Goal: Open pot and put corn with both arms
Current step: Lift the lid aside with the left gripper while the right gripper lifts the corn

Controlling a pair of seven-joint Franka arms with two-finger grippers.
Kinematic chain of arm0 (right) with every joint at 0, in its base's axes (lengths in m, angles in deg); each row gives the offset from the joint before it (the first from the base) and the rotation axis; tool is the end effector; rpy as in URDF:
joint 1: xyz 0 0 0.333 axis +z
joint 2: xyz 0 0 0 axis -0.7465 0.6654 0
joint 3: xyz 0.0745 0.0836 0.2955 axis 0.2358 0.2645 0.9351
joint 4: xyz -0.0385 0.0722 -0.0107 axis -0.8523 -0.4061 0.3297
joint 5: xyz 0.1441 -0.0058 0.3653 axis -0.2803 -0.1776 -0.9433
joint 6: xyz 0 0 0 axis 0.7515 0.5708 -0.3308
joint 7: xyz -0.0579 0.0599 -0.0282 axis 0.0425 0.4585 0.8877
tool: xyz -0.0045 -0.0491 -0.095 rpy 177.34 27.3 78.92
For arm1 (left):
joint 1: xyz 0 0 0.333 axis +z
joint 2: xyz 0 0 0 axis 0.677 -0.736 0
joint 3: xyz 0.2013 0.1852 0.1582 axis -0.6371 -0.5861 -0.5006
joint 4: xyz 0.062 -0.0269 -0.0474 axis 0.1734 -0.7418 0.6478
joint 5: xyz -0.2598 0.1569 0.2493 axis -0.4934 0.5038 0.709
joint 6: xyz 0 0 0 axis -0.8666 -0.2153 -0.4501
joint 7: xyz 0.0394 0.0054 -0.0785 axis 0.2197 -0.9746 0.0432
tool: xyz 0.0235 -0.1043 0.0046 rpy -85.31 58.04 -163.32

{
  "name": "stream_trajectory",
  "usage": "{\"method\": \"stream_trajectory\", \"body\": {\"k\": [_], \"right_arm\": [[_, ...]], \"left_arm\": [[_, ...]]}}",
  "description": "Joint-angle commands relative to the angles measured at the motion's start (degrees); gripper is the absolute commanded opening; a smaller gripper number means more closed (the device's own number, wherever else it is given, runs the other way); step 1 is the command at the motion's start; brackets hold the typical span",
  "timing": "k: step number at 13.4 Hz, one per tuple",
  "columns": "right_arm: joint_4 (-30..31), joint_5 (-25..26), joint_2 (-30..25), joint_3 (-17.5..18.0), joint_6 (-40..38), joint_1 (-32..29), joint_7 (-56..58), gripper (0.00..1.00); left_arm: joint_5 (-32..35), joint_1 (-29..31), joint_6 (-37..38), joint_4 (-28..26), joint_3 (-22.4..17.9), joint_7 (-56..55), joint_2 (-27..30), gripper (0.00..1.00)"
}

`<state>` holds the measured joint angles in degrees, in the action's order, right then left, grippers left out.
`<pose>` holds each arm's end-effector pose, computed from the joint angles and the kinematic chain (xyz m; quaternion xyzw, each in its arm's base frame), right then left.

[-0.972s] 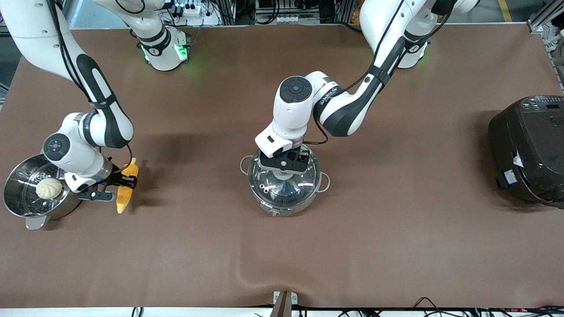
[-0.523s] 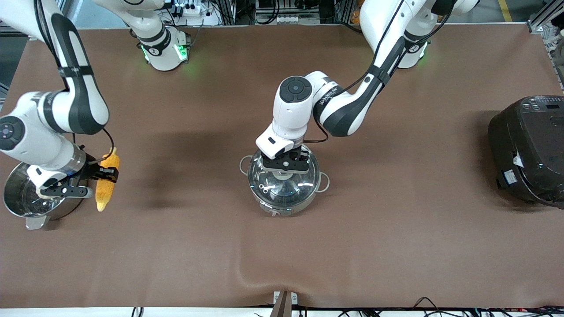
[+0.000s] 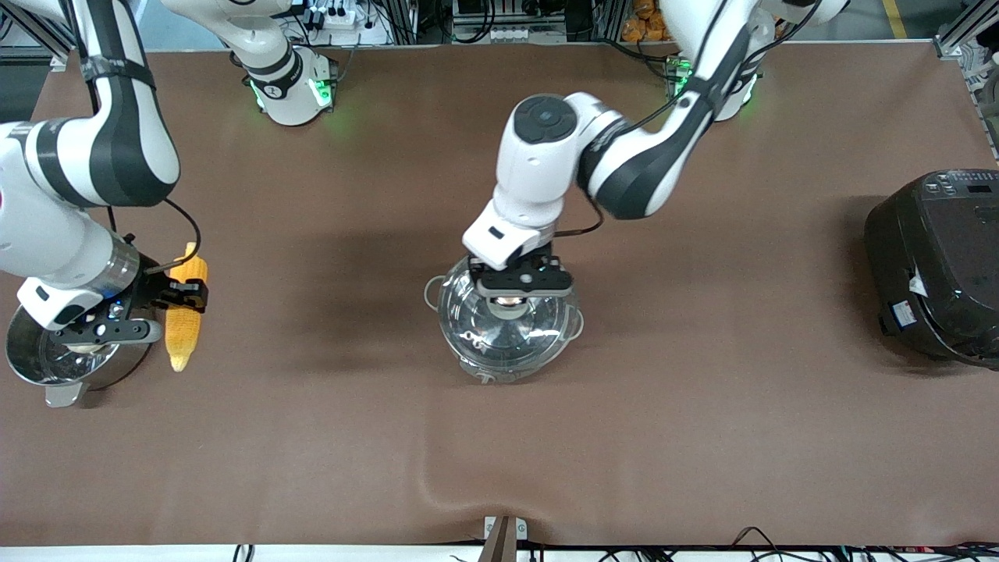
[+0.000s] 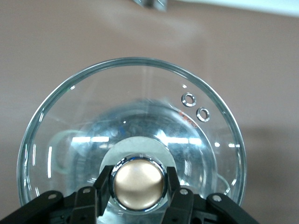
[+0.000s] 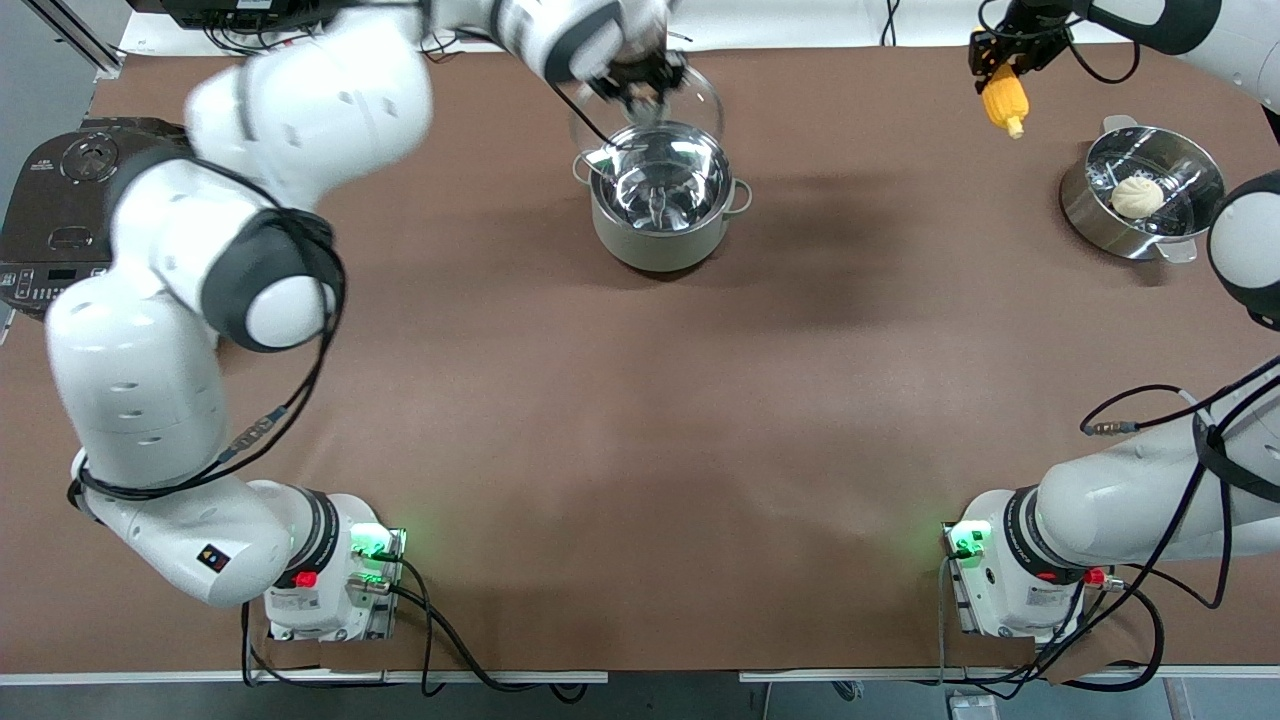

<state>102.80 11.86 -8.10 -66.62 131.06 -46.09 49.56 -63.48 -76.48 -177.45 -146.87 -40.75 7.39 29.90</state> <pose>0.6250 0.0423 0.4633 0.9997 0.0246 -0.0018 0.0029 0.5687 -0.4651 0.4581 0.9874 0.0609 0.1300 0.0660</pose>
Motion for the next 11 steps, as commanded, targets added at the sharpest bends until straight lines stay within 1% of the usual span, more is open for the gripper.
{"method": "stream_trajectory", "body": {"k": [1, 2, 4, 6, 8, 9, 10, 11], "right_arm": [[0.1, -1.0, -2.9, -0.1, -2.5, 3.2, -4.9, 0.11], [-1.0, -1.3, -3.0, -0.1, -3.3, 4.7, -5.3, 0.11], [-2.8, -2.6, -2.5, -0.2, -3.3, 8.8, -8.9, 0.11], [-4.8, -4.1, -1.8, -0.2, -2.5, 13.5, -14.0, 0.1], [-7.5, -4.9, 0.5, -0.2, -0.1, 18.6, -21.0, 0.1], [-7.6, -4.7, 1.5, -0.2, 1.8, 21.9, -25.6, 0.1], [-7.7, -4.6, 2.7, -0.2, 5.1, 25.4, -30.8, 0.1], [-8.2, -4.6, 4.7, -0.3, 8.0, 28.2, -35.5, 0.1]], "left_arm": [[1.1, 8.7, 4.0, -1.7, 0.4, -1.7, 5.3, 0.0], [1.0, 12.2, 4.2, -1.7, 0.5, -1.5, 5.6, 0.0], [1.0, 17.2, 4.3, -2.0, 0.5, -1.4, 5.0, 0.0], [1.1, 22.0, 6.9, -4.6, 0.6, 0.4, 5.3, 0.0], [1.1, 24.5, 6.2, -8.7, 0.6, 3.6, 5.0, 0.0], [1.3, 25.9, 3.2, -11.7, 0.7, 3.7, 5.1, 0.0], [1.2, 27.0, -1.5, -16.0, 0.9, 3.7, 5.9, 0.0], [1.2, 27.5, -7.1, -21.6, 1.0, 3.7, 7.9, 0.0]]}}
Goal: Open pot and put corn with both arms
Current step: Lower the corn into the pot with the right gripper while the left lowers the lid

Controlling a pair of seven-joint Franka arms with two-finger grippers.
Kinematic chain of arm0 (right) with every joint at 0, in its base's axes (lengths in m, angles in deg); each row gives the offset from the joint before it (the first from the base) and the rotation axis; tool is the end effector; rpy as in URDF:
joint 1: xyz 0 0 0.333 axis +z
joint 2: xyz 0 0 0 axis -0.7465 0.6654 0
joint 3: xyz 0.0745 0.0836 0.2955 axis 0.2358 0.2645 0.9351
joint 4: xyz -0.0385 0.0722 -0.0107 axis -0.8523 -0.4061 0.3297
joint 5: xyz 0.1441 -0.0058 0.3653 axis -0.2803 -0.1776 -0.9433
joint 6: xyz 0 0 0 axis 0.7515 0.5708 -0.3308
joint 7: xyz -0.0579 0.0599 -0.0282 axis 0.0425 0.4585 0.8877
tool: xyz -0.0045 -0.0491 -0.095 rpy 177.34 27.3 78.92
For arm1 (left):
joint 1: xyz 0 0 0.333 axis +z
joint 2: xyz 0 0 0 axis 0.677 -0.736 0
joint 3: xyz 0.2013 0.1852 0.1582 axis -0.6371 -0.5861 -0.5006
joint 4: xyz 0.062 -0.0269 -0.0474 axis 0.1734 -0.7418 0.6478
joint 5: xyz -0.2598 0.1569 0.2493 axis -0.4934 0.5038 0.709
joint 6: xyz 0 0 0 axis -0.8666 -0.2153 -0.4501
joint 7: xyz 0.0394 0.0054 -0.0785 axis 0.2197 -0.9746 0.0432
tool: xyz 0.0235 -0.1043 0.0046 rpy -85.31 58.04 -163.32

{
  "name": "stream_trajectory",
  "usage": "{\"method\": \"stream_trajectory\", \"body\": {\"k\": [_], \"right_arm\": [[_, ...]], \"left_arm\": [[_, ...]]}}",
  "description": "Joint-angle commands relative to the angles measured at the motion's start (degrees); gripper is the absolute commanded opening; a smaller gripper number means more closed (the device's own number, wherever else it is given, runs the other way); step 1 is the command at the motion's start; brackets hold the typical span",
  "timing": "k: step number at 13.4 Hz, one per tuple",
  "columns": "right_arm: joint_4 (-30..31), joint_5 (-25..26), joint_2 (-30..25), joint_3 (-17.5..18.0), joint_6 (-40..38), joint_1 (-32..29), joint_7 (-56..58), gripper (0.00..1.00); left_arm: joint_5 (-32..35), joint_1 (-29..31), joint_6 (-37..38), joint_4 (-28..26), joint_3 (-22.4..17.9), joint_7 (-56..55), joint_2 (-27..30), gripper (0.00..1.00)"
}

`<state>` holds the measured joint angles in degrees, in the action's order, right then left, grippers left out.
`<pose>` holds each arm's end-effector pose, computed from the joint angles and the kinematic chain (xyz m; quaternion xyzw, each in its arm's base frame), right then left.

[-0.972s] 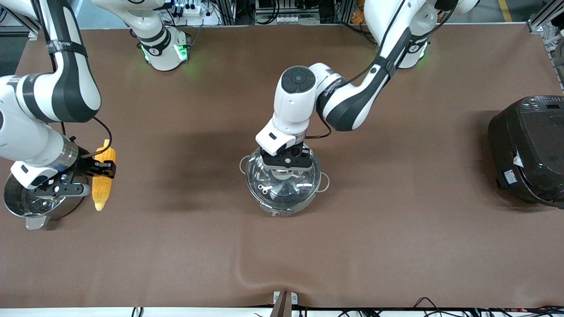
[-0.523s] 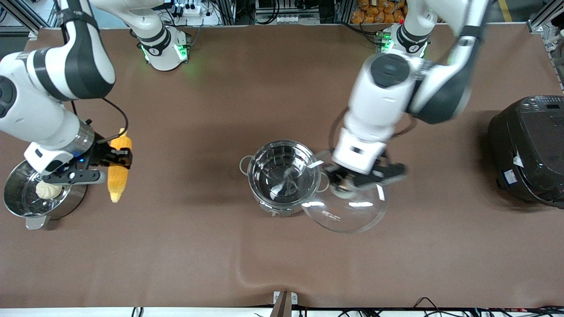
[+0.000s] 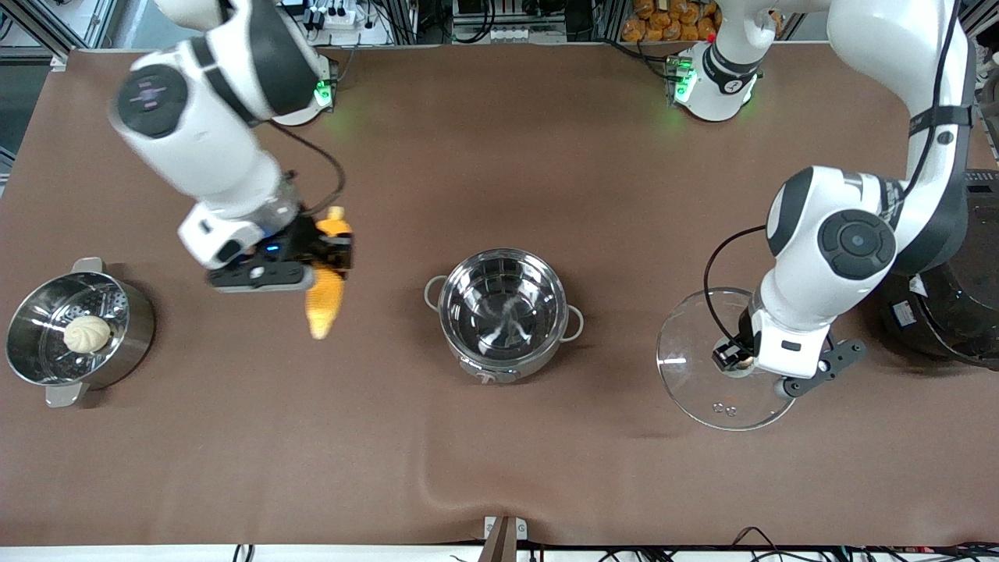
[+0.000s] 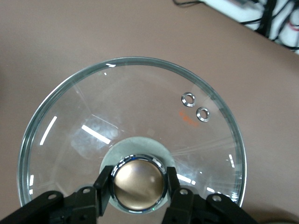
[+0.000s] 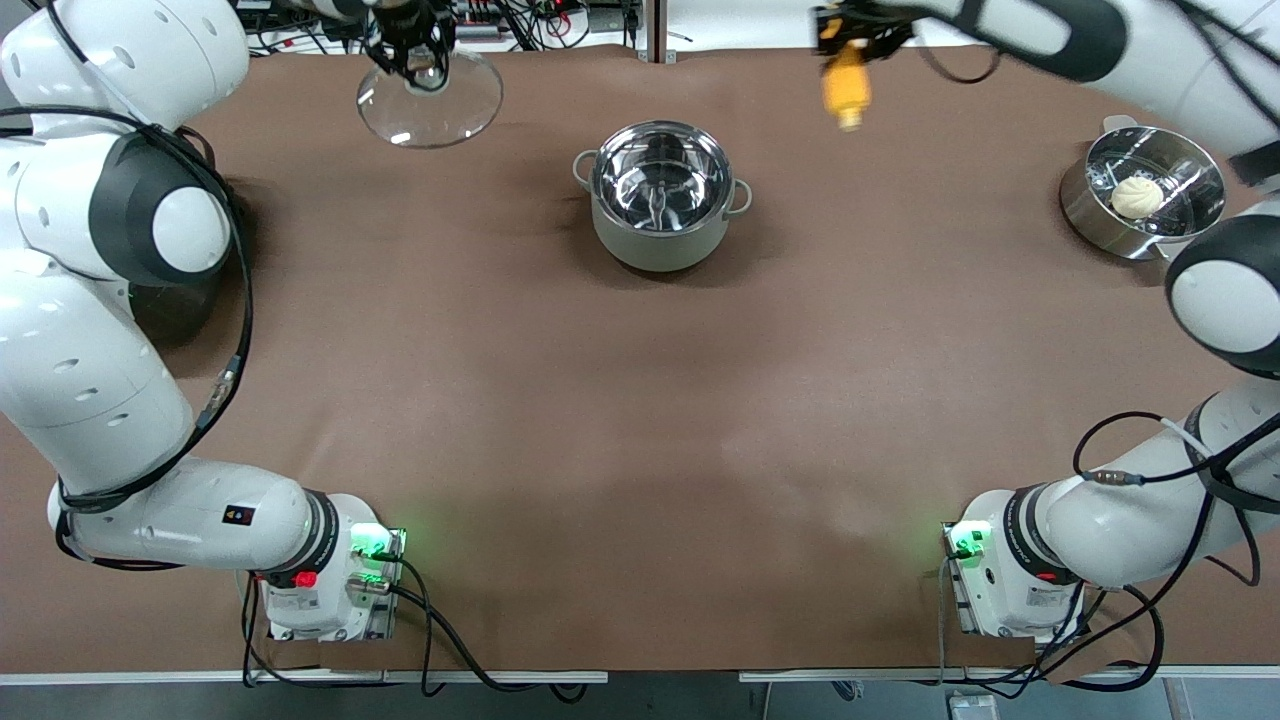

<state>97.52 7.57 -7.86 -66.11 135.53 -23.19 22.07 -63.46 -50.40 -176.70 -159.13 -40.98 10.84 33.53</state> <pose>0.5735 0.3002 0.5132 -0.9959 0.0239 -0.0554 0.0678 0.6771 -0.1628 0.3960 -0.9660 -0.2473 -0.0738 0.0129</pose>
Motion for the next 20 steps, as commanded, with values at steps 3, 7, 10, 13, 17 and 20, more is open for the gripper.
{"method": "stream_trajectory", "body": {"k": [3, 7, 10, 13, 17, 20], "right_arm": [[-9.7, 2.0, 13.8, -1.2, 6.8, 13.4, -20.0, 0.1], [-13.5, 7.1, 22.3, -1.1, 12.3, 17.0, -28.7, 0.11], [-13.5, 7.1, 24.8, -1.2, 14.2, 17.7, -30.1, 0.11], [-14.2, 7.1, 25.7, -1.3, 15.3, 15.3, -29.4, 0.12], [-14.3, 6.7, 27.8, -1.2, 19.4, 16.7, -29.9, 0.88], [-14.3, 6.2, 26.8, -1.2, 18.9, 15.5, -29.3, 1.0]], "left_arm": [[1.1, 1.7, -22.7, -24.7, 1.2, 0.1, 8.3, 0.0], [1.9, 1.5, -25.9, -26.5, 0.9, 0.0, 3.5, 0.0], [2.0, 1.5, -29.3, -26.6, 0.6, 0.0, 0.8, 0.0], [2.0, 1.6, -29.6, -26.6, 0.5, 0.0, 0.2, 0.09], [6.6, 2.0, -29.4, -26.6, 0.5, -0.5, 0.3, 1.0], [7.0, 3.3, -28.6, -25.9, 0.4, -0.1, 4.8, 1.0]]}}
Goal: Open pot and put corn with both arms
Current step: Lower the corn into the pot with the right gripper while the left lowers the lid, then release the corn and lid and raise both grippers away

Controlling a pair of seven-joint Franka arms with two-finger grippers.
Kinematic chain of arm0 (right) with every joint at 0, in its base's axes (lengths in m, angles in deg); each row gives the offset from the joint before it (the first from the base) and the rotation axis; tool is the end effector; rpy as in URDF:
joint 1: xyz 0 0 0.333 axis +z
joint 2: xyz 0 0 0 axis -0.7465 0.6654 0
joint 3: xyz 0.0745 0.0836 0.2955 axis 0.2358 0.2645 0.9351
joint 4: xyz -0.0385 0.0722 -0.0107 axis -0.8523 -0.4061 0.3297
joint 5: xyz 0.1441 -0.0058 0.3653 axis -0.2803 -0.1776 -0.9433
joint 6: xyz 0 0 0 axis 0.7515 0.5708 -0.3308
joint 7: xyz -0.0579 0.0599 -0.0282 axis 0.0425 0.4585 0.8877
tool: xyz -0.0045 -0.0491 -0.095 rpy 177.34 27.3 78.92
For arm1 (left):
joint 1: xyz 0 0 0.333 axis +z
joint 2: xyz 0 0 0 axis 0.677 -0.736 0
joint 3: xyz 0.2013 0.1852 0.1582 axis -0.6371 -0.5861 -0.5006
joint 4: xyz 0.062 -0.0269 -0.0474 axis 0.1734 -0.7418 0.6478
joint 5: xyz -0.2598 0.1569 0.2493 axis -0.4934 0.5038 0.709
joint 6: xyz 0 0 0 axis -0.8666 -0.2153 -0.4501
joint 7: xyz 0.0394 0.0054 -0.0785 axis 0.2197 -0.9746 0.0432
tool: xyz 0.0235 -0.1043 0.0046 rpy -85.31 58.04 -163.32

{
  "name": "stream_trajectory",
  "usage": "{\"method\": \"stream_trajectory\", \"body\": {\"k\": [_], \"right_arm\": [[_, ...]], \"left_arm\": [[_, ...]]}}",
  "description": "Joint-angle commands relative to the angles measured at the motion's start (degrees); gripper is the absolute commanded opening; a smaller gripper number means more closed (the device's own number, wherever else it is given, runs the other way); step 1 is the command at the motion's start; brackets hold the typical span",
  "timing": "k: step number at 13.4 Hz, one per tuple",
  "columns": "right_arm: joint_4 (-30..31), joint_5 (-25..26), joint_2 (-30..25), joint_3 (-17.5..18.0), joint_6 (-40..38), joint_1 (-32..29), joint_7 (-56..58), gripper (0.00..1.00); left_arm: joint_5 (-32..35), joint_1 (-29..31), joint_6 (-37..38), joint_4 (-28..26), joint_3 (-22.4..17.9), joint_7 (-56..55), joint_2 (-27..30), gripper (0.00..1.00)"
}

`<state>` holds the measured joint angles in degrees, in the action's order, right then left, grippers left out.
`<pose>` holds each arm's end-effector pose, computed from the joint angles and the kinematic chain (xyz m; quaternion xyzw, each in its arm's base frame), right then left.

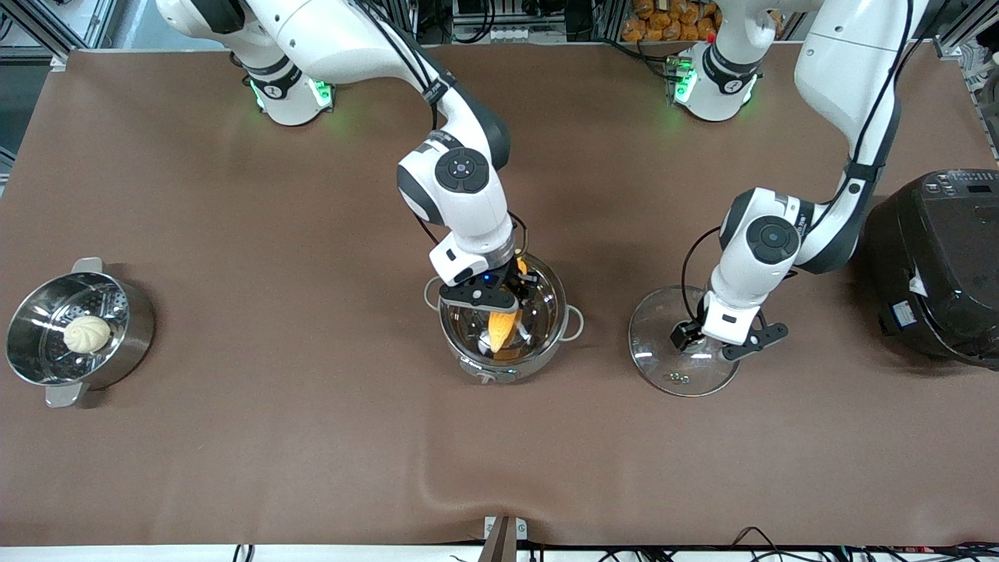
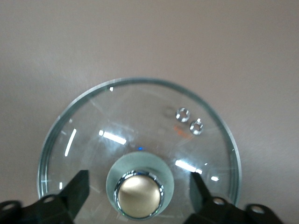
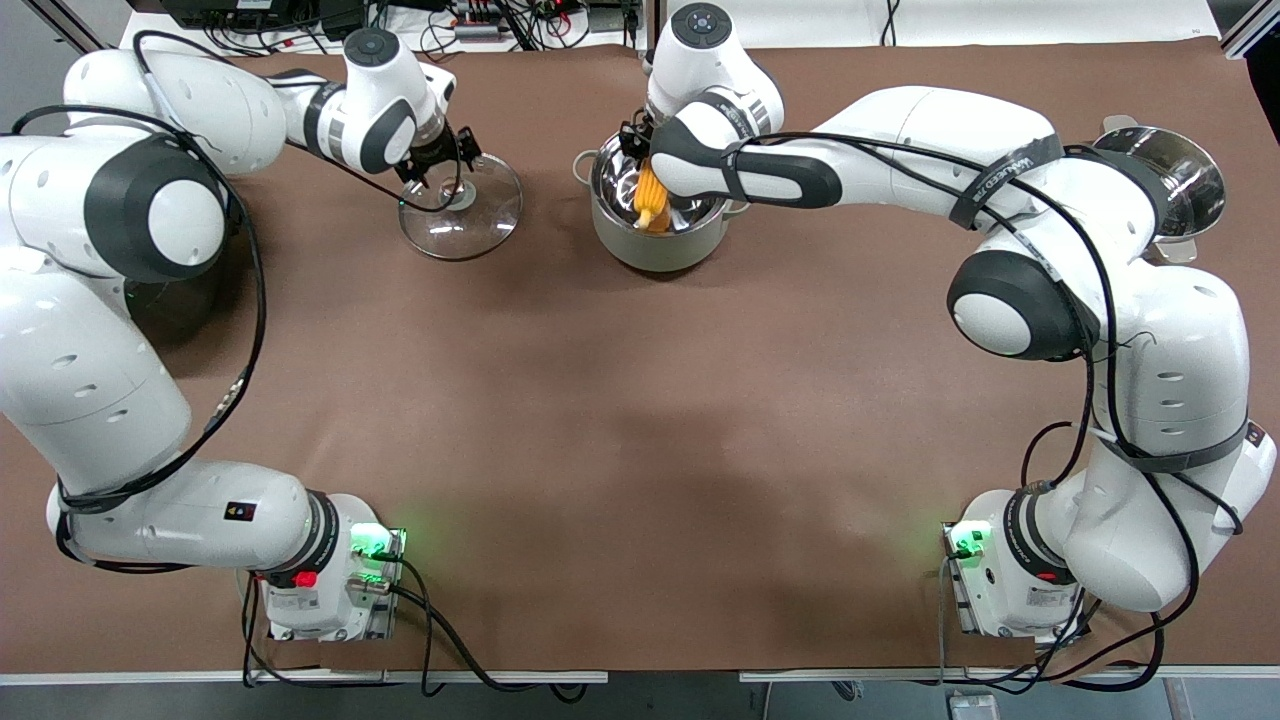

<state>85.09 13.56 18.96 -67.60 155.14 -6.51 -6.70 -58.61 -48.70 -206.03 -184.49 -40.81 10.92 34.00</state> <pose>0.5556 0.5080 0.3266 -0.9847 0.1197 -0.0904 0.0890 0.6097 -0.1516 0.2527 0.9748 0.1957 0.1063 0.0094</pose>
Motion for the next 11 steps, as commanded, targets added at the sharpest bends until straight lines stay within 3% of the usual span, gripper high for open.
{"method": "stream_trajectory", "body": {"k": [1, 5, 8, 11], "right_arm": [[-1.9, 0.1, -0.2, 0.3, -1.3, -2.0, -0.3, 1.0], [-1.9, 0.2, -8.1, 0.3, -16.8, -7.0, 11.5, 1.0], [-1.3, 1.6, -14.8, -0.5, -22.4, -12.0, 12.8, 1.0], [-1.3, 1.6, -20.3, -0.4, -29.4, -18.8, 26.5, 1.0]], "left_arm": [[2.3, 1.9, 2.6, -0.2, 0.4, 0.8, 6.3, 1.0], [1.3, 2.6, 18.0, 4.8, 0.9, 8.9, 13.1, 1.0], [-3.9, 2.7, 31.9, 10.6, 0.7, 18.2, 17.4, 1.0], [-6.0, 3.3, 39.8, 11.6, 0.3, 29.9, 23.3, 1.0]]}}
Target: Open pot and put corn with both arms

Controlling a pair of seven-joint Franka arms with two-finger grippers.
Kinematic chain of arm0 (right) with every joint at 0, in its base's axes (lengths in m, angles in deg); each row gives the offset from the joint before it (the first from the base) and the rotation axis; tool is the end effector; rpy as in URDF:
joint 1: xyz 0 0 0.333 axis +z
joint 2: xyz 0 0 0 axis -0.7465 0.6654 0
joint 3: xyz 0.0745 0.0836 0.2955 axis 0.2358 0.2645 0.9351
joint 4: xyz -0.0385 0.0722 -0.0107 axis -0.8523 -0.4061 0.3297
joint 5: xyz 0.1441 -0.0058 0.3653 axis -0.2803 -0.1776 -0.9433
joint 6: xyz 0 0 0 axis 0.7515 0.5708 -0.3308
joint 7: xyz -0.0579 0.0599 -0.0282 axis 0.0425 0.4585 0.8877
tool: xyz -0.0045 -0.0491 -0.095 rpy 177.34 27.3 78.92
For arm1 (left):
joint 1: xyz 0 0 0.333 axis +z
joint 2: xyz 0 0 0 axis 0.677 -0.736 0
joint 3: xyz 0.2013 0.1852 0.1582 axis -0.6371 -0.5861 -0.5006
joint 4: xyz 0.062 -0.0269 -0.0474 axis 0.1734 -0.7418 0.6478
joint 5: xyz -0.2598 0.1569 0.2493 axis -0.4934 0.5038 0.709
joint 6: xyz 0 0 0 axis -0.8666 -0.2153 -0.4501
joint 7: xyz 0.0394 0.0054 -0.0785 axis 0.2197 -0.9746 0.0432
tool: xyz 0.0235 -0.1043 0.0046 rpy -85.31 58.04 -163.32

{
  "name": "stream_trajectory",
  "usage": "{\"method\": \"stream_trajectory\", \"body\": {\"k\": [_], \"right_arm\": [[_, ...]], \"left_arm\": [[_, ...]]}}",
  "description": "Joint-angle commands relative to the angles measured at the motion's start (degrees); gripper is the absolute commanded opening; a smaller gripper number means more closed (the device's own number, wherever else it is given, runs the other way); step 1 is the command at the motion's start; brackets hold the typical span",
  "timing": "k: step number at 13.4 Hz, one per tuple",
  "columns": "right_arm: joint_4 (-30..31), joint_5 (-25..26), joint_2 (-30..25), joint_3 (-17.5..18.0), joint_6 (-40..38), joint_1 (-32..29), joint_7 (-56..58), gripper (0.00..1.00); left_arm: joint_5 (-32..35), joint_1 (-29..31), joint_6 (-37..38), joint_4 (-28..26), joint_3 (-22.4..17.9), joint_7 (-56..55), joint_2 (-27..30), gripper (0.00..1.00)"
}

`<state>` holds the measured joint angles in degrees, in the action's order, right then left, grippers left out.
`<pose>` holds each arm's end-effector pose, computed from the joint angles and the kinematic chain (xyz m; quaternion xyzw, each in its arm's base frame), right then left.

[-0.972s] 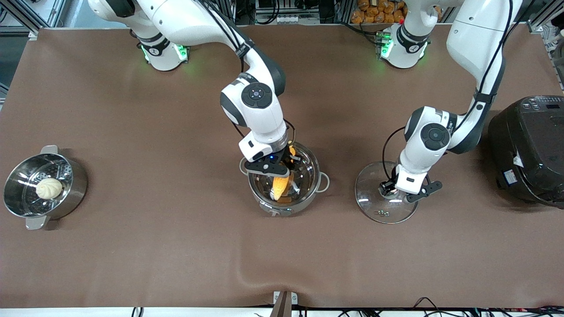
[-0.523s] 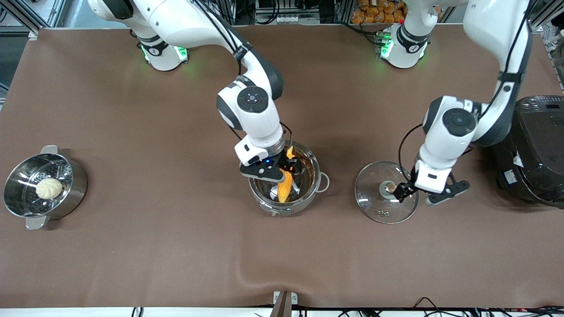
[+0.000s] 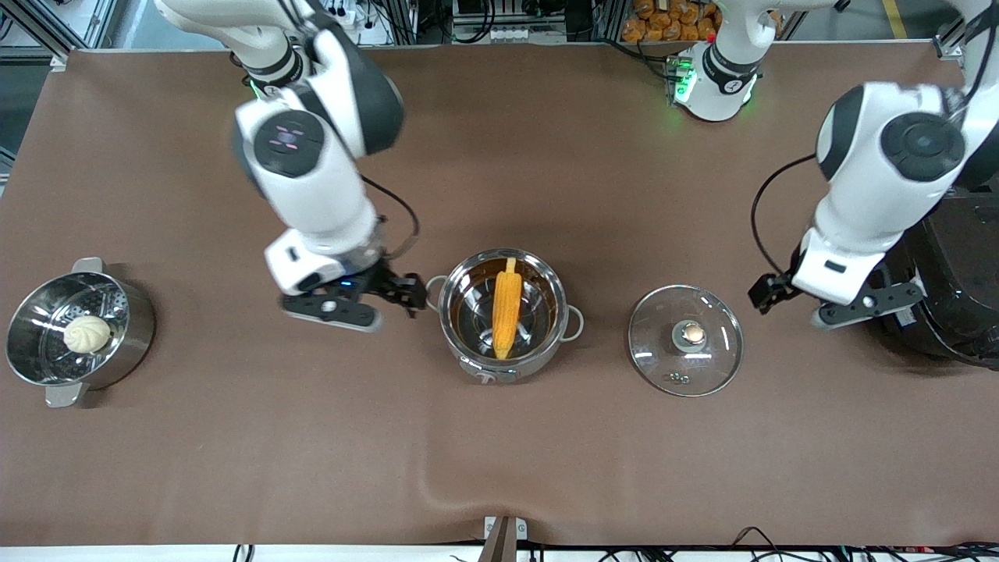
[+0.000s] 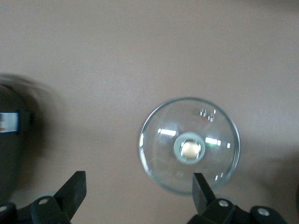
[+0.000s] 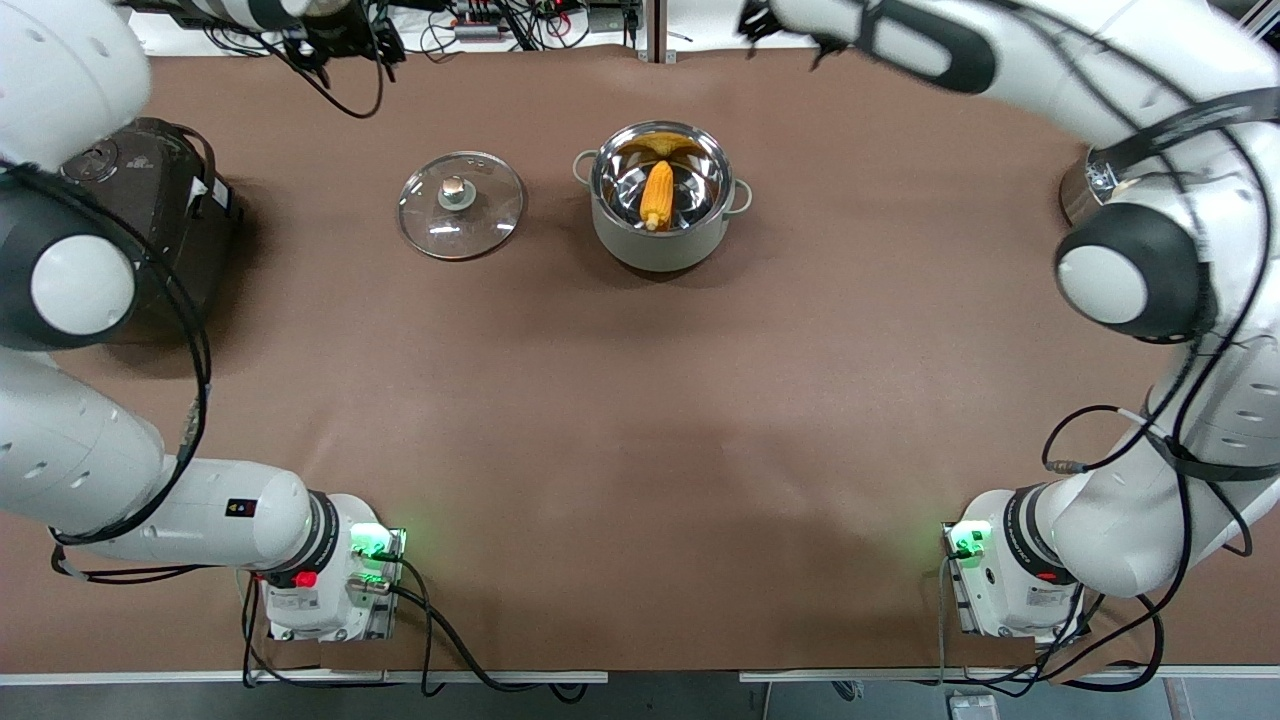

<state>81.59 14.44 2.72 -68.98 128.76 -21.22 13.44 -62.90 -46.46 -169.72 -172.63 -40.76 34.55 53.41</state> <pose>0.6235 0.3085 0.5145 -0.9933 0.0884 -0.0740 0.0110 0.5969 -0.1072 0.4953 -0.9928 -0.0756 -0.0711 0.0604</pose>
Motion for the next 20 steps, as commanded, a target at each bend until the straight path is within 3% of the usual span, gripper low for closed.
{"method": "stream_trajectory", "body": {"k": [1, 3, 5, 7, 11, 13, 20], "right_arm": [[2.3, 0.8, -5.8, 1.0, -5.6, -6.5, 9.8, 1.0], [2.3, 0.7, -8.8, 1.0, -11.1, -13.1, 18.2, 1.0], [2.3, 0.7, -11.8, 1.0, -15.2, -18.7, 26.9, 1.0], [2.4, 0.6, -14.4, 1.0, -17.7, -23.7, 35.2, 1.0], [5.7, -0.7, -17.5, 1.0, -18.7, -31.3, 41.1, 1.0], [10.2, -1.2, -20.7, 1.0, -15.7, -31.9, 41.1, 1.0], [16.3, -5.2, -27.9, 1.0, -18.2, -34.7, 41.2, 1.0]], "left_arm": [[-2.5, 2.3, 5.5, 0.5, 0.2, 9.5, 5.4, 1.0], [-6.9, 3.8, 12.0, 4.0, 0.1, 15.0, 7.5, 1.0], [-7.2, 4.0, 22.0, 9.6, -0.1, 17.8, 7.5, 1.0], [-9.4, 3.9, 26.7, 13.0, -0.2, 19.9, 8.0, 1.0], [-9.8, 1.7, 31.0, 14.5, -1.5, 28.2, 9.8, 1.0], [-10.0, 1.7, 31.1, 14.5, -2.0, 29.2, 10.2, 1.0], [-10.4, 1.0, 31.1, 14.5, -2.4, 26.4, 10.2, 1.0]]}}
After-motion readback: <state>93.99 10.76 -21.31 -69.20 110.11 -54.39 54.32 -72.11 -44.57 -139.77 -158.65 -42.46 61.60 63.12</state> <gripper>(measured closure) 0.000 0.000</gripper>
